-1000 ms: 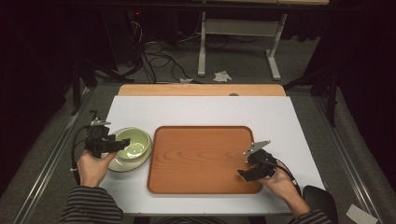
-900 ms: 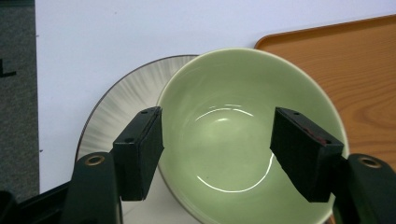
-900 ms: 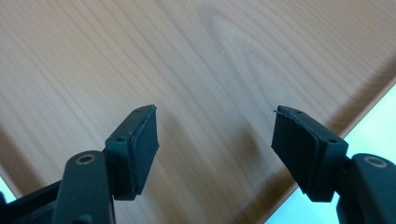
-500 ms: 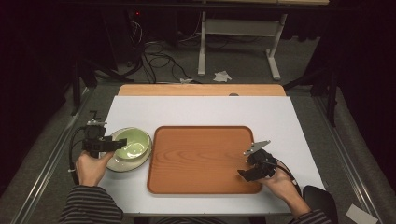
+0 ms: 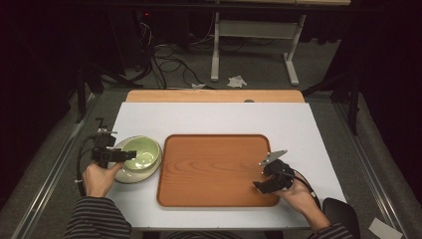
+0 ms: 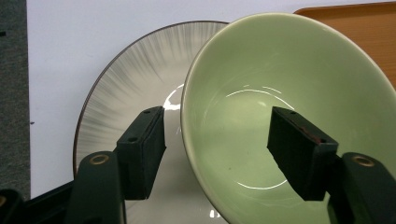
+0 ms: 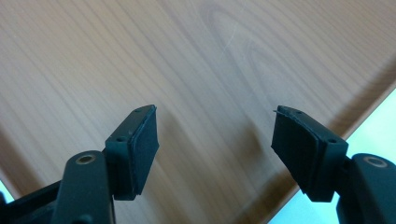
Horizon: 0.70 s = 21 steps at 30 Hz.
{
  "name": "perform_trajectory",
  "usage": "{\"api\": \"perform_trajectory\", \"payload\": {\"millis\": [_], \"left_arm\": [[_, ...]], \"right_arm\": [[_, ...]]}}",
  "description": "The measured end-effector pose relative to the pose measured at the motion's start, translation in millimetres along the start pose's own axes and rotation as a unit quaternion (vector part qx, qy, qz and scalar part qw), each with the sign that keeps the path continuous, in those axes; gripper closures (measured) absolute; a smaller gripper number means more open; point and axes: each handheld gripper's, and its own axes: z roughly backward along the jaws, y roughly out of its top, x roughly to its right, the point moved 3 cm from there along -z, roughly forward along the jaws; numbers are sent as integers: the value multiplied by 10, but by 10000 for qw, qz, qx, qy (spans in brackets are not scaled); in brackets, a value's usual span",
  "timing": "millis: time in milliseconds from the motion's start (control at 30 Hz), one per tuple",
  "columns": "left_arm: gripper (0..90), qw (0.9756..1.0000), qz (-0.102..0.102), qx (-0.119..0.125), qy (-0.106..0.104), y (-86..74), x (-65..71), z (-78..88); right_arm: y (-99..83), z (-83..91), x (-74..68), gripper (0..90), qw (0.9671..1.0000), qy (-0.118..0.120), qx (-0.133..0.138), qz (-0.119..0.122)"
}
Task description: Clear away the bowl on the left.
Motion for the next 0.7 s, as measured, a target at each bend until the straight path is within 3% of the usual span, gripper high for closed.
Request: {"api": "perform_trajectory", "payload": {"millis": [367,700], "left_arm": [[477,9996,100,-249,123,5,-8,-96],[609,9990,186,-395,73,6,-44,-132]], "right_arm": [[-2,-2,-3,334,10000,-8,-18,14],[-2,-3,-4,334,10000,-10,-21,17]]}}
